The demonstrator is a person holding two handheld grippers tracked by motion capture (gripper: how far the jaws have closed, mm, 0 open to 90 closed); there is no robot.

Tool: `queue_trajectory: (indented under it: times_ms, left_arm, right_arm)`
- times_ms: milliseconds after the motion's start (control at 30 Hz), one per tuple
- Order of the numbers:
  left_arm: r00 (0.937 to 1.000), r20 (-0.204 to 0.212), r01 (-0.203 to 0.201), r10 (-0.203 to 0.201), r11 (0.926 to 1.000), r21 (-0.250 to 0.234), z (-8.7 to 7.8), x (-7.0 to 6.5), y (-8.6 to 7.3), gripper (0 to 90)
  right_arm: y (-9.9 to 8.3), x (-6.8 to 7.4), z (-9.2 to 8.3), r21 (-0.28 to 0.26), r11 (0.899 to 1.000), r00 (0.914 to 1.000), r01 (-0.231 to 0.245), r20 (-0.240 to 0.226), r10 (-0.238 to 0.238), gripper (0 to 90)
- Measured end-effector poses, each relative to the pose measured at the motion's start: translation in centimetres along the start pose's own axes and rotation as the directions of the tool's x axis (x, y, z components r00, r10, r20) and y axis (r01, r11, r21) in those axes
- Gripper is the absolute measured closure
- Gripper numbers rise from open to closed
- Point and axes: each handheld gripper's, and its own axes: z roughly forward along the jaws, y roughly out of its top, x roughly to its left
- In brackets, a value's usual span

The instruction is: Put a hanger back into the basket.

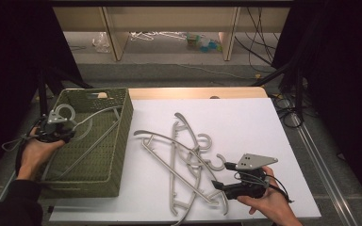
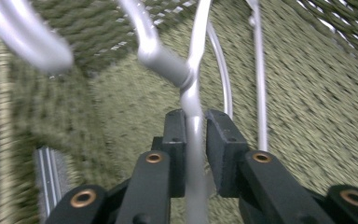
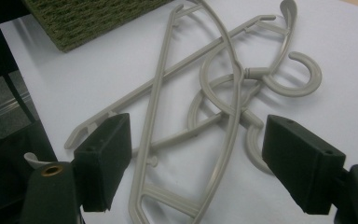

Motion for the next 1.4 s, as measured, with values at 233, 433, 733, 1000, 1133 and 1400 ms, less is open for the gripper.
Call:
queue_trajectory:
  times_ms: [233,433,733,1000,1133,1400]
  left_arm:
    - [0.9925,0.002,0.121,-0.122,0.9805,-0.155,-2.9,-0.4,0.3,45.4]
    - [0.9788,0.083,0.203,-0.187,0.9428,-0.265,-5.4,-2.5,0.5,35.4]
    - [0.9648,0.204,0.234,-0.166,0.8977,-0.374,-7.2,-7.6,0.9,25.2]
    - [0.9407,0.315,0.258,-0.127,0.8686,-0.423,-7.7,-11.8,1.3,22.6]
    - [0.9335,0.352,0.229,-0.07,0.8701,-0.436,-7.8,-14.0,1.5,20.7]
    - [0.92,0.391,0.182,0.022,0.8601,-0.477,-8.1,-17.3,2.0,19.5]
  right_arm:
    - [-0.1,-0.1,0.1,-0.002,1.0,0.9999,-0.011,-0.001,0.011,25.0]
    - [-0.4,-0.5,0.4,-0.014,1.0,0.9998,-0.021,0.002,0.021,24.8]
    - [-0.6,-0.8,0.6,-0.047,0.998,0.9986,-0.052,0.006,0.052,23.3]
    - [-0.6,-0.8,0.6,-0.059,0.997,0.9983,-0.058,-0.001,0.058,20.6]
    - [-0.7,-0.9,0.8,-0.07,0.995,0.9979,-0.065,0.002,0.065,19.2]
    - [-0.7,-0.8,0.7,-0.075,0.995,0.9975,-0.071,-0.005,0.071,17.6]
